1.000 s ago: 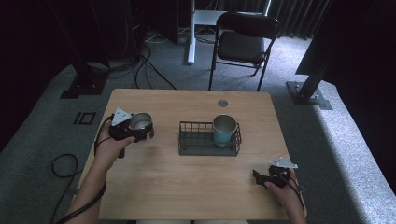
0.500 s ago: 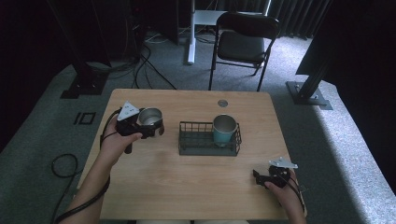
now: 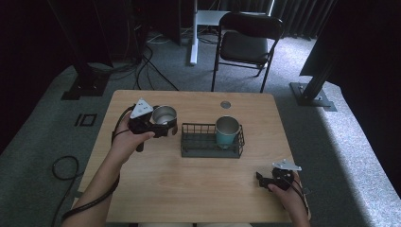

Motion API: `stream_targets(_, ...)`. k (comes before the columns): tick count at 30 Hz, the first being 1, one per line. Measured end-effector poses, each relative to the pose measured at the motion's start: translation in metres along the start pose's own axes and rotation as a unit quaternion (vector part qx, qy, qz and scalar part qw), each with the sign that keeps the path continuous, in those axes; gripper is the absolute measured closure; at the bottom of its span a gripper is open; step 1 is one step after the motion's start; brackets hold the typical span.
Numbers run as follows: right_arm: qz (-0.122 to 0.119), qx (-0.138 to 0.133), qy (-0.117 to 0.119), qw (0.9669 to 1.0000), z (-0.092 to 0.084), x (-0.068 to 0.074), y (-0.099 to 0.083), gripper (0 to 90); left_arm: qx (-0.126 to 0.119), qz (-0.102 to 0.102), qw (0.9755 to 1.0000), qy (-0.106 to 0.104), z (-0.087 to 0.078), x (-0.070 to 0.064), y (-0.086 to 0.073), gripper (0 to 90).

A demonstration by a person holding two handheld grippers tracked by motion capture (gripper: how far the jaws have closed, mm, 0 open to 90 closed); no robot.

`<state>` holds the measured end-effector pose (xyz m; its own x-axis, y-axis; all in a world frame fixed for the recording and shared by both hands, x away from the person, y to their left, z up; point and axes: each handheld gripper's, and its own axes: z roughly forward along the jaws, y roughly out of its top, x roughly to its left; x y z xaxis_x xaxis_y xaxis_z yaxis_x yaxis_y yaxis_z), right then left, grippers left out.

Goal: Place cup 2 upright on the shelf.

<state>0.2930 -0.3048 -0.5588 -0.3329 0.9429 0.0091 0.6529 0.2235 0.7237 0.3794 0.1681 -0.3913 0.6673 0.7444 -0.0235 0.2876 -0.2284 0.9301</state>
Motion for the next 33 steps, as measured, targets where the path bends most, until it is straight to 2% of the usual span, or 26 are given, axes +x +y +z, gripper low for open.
stream_targets(6, 0.0, 0.0, 0.0, 1.0, 0.0, 0.0, 0.0, 11.9, -0.001, 0.005, 1.0, -0.006, 0.004, -0.005, 0.005, 14.0)
stream_targets(9, 0.0, 0.0, 0.0, 1.0, 0.0, 0.0, 0.0, 11.9, -0.001, 0.014, 0.9997, -0.017, 0.011, -0.014, 0.011, 14.0)
stream_targets(17, 0.0, -0.001, 0.0, 1.0, 0.0, 0.0, 0.0, 11.9, -0.003, 0.023, 0.9991, -0.036, 0.023, -0.027, 0.018, 14.0)
stream_targets(25, 0.0, -0.001, 0.0, 1.0, 0.0, 0.0, 0.0, 11.9, 0.0, 0.026, 0.9984, -0.05, 0.036, -0.038, 0.02, 14.0)
stream_targets(33, 0.0, -0.001, 0.0, 1.0, 0.0, 0.0, 0.0, 11.9, 0.002, 0.019, 0.9977, -0.064, 0.057, -0.048, 0.02, 14.0)
